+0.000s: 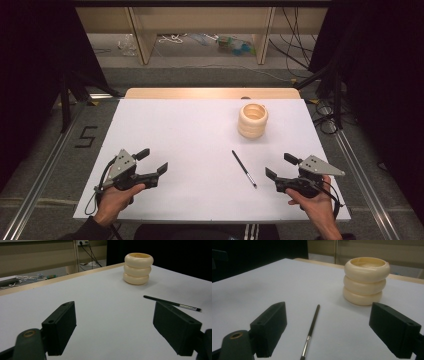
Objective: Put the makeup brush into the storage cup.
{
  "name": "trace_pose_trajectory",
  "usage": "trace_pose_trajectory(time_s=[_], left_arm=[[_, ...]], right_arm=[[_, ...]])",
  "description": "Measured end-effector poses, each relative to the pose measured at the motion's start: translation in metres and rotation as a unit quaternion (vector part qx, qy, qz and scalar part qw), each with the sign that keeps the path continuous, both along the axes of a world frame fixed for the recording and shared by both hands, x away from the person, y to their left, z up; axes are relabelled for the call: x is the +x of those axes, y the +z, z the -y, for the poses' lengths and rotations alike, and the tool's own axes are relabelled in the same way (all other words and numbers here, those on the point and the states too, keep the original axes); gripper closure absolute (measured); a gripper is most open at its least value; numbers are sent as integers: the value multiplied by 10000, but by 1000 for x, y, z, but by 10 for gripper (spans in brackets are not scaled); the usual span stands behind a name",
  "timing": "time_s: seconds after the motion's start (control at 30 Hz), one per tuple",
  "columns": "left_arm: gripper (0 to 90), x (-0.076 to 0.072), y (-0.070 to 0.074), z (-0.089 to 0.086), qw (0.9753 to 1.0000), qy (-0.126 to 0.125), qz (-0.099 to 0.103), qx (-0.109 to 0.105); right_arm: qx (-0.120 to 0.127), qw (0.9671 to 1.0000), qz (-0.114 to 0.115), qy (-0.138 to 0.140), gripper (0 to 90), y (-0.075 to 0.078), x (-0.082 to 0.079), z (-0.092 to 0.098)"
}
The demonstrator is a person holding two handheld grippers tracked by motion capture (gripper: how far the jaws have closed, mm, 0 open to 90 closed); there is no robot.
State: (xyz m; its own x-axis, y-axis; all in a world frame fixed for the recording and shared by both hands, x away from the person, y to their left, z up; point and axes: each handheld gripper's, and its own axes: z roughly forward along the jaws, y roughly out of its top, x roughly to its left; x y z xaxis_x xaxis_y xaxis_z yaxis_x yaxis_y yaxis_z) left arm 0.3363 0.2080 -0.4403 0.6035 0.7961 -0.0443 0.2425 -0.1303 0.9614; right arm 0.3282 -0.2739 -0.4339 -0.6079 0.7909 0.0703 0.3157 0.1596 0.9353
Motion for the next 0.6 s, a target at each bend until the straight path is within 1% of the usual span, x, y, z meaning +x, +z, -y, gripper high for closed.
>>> trace_pose_trajectory(time_s=[0.03, 0.07, 0.1, 0.23, 0.27, 0.3, 0.33, 0.4, 0.43, 0.5, 0.53, 0.57, 0.6], left_arm=[[187, 0, 0, 0, 10000, -1, -1, -2], [187, 0, 0, 0, 10000, 1, -1, -1], [188, 0, 0, 0, 10000, 2, -2, -6], [188, 0, 0, 0, 10000, 4, -7, -1], [188, 0, 0, 0, 10000, 3, -21, -10], [187, 0, 0, 0, 10000, 9, -24, -6], [187, 0, 0, 0, 10000, 9, -24, -6], [187, 0, -1, 1, 10000, 13, -50, -30], [188, 1, -1, 1, 10000, -2, -23, 13], [187, 1, -1, 0, 10000, -4, -21, 32], [187, 1, -1, 0, 10000, -4, -22, 31], [187, 1, -1, 0, 10000, -4, -23, 31], [187, 1, -1, 0, 10000, -2, -24, 30]], right_arm=[[-1, 10000, 50, -25, 158, -1, 1, -1], [55, 10000, 58, 9, 158, -2, 1, -1], [8, 10000, 1, 9, 158, -1, 1, -1], [-11, 10000, -15, 22, 158, -1, 1, -1], [35, 9999, -108, 70, 159, -1, 1, -2], [-1, 9999, -128, 50, 159, 0, 1, -2], [13, 9999, -97, 62, 160, -1, 2, -2], [-26, 9999, -123, 52, 161, 0, 2, -2], [34, 9999, -58, 101, 167, -2, 4, -4], [-94, 9998, -172, 94, 171, -1, 5, -4], [-69, 9996, -258, 115, 174, 0, 5, -5], [-55, 9997, -217, 131, 178, -1, 7, -7], [-191, 9993, -288, 133, 178, 1, 7, -6]])
